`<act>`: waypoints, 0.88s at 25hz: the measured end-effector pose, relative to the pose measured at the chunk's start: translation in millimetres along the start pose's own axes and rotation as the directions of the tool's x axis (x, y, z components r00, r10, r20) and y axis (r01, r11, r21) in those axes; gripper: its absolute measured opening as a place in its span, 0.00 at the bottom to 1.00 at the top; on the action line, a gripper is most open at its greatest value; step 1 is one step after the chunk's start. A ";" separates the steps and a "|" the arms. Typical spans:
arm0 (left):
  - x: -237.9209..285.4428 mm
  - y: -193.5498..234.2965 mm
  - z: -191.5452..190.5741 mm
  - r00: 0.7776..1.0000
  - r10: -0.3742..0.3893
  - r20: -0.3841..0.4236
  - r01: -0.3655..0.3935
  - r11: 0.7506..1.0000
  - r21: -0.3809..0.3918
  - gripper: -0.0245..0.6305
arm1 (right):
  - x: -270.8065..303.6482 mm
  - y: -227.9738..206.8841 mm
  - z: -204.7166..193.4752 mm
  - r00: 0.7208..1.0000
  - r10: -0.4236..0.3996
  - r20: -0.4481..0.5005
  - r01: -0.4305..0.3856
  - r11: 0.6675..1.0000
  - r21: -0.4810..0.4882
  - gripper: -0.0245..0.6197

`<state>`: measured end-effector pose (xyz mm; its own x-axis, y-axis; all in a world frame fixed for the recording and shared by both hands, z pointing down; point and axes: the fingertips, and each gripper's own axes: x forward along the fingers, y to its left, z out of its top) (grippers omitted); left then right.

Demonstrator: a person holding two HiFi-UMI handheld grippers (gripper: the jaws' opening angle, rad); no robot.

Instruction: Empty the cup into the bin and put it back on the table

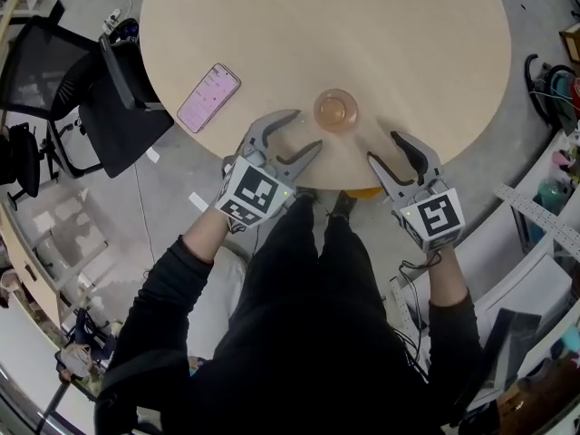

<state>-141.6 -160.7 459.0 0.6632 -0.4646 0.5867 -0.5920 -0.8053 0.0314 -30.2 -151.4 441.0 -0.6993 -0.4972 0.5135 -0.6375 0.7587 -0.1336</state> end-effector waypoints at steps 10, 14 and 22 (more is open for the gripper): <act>14.4 7.6 -9.5 0.993 -0.110 -0.036 0.114 0.987 0.113 0.42 | 46.1 7.9 0.7 0.996 0.061 -0.061 -0.066 0.995 -0.077 0.38; 21.2 6.2 -11.5 0.989 -0.141 -0.036 0.145 0.982 0.117 0.43 | 56.8 11.6 -5.0 0.993 0.087 -0.083 -0.097 0.988 -0.117 0.38; 34.7 6.8 -11.9 0.981 -0.183 -0.057 0.190 0.969 0.160 0.42 | 69.9 10.1 -11.0 0.990 0.101 -0.093 -0.113 0.985 -0.132 0.38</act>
<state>-128.0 -178.0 489.2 0.7330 -0.2879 0.6163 -0.3744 -0.9272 0.0123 -82.0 -173.9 484.9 -0.7268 -0.3766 0.5743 -0.5061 0.8590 -0.0773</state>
